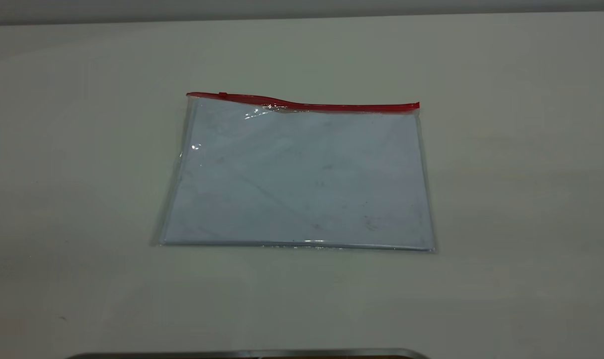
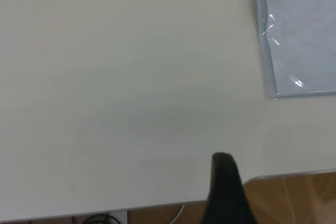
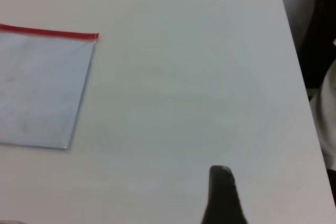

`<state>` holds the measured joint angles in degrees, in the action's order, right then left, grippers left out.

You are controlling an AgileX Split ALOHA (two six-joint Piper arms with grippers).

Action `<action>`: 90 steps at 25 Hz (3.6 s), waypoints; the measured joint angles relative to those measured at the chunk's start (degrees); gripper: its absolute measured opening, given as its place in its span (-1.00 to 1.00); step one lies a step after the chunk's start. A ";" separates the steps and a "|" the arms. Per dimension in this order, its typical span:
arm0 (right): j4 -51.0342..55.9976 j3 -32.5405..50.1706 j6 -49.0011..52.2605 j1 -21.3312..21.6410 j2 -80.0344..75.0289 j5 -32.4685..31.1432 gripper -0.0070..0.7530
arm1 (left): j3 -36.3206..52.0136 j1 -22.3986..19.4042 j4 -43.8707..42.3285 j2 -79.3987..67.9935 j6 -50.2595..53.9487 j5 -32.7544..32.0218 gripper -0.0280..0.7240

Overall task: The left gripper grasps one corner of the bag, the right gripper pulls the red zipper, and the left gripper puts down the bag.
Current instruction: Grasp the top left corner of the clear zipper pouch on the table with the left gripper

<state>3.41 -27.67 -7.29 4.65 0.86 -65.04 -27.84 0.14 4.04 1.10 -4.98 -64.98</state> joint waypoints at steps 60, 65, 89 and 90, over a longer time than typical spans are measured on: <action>5.12 -10.25 -1.65 -0.05 -20.92 9.02 0.50 | -18.32 0.00 7.26 -56.60 1.71 18.96 0.64; 7.72 -12.52 -2.09 -0.05 -38.47 16.11 0.50 | -23.95 0.00 13.09 -72.82 -5.34 28.16 0.64; 40.96 -30.18 -47.24 -5.09 -103.50 34.30 0.50 | -45.82 0.00 39.57 -123.73 -37.56 33.77 0.64; 41.62 -31.75 -47.93 -6.34 -105.17 34.36 0.50 | -46.46 0.00 40.43 -125.35 -38.28 33.92 0.64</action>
<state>45.04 -59.42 -55.21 -1.69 -104.32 -30.67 -74.30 0.14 44.48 -124.25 -43.26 -31.06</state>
